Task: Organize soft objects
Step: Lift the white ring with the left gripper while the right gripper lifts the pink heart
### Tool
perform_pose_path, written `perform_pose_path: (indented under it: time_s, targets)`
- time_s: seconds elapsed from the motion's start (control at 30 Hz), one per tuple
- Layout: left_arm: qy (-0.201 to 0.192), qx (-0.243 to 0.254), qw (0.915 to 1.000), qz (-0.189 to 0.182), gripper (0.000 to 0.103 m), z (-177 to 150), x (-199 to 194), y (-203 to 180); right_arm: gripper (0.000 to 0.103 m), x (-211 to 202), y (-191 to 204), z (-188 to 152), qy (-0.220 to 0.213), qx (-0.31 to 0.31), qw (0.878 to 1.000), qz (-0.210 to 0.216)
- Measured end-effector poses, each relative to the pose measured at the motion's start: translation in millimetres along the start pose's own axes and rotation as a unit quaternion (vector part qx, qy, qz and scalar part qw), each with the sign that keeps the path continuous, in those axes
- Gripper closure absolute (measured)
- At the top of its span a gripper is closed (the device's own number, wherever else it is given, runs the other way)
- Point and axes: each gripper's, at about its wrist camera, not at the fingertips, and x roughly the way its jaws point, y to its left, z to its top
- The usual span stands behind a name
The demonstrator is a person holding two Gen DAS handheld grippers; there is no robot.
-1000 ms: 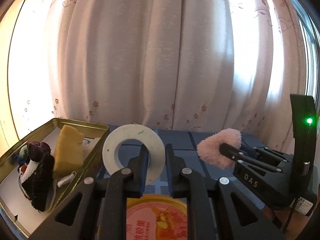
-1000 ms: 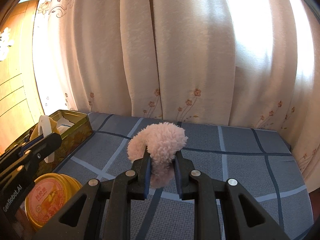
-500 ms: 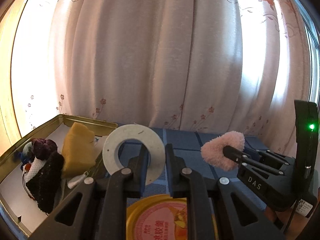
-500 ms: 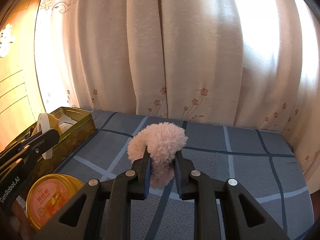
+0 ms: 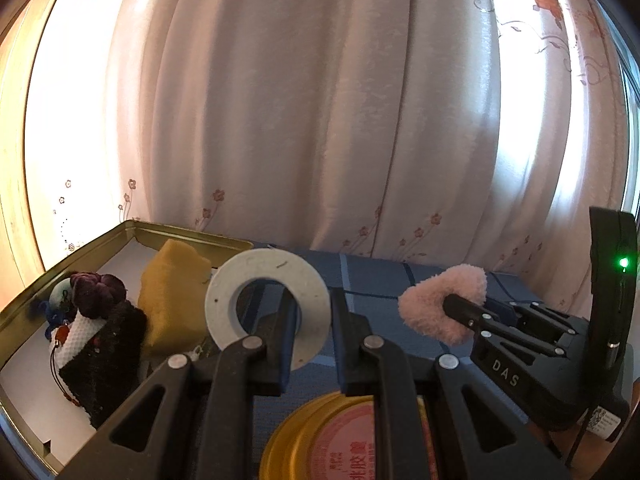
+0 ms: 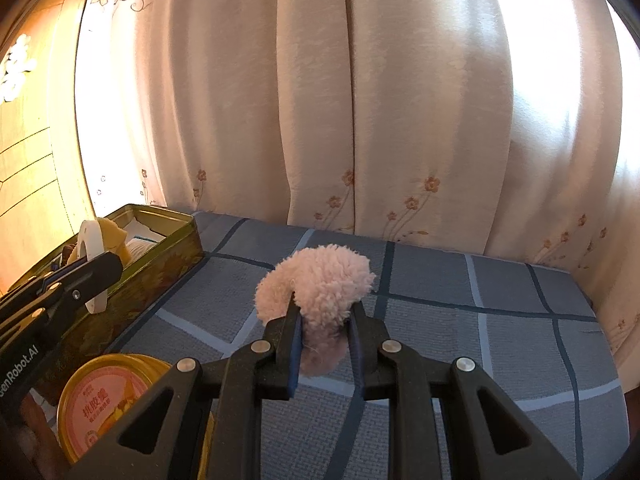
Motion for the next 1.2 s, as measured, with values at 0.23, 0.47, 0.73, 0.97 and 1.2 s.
perform_pose_path:
  time_s: [0.23, 0.47, 0.73, 0.97, 1.2]
  targets:
    - [0.015, 0.000, 0.9999, -0.009, 0.088, 2, 6, 1, 0.081, 3, 9, 2, 0.005, -0.014, 1.000, -0.008]
    - [0.020, 0.003, 0.9996, -0.017, 0.088, 2, 8, 0, 0.081, 5, 12, 3, 0.002, -0.013, 1.000, -0.007]
    - [0.025, 0.000, 0.9995, -0.020, 0.088, 3, 10, 2, 0.081, -3, 14, 2, -0.015, -0.018, 1.000, -0.002]
    - [0.024, 0.004, 0.9995, -0.021, 0.088, 3, 10, 2, 0.081, -1, 15, 3, -0.010, -0.021, 1.000, 0.002]
    - [0.019, 0.008, 0.9996, -0.018, 0.088, 4, 8, 7, 0.081, 2, 14, 4, -0.009, -0.015, 1.000, 0.011]
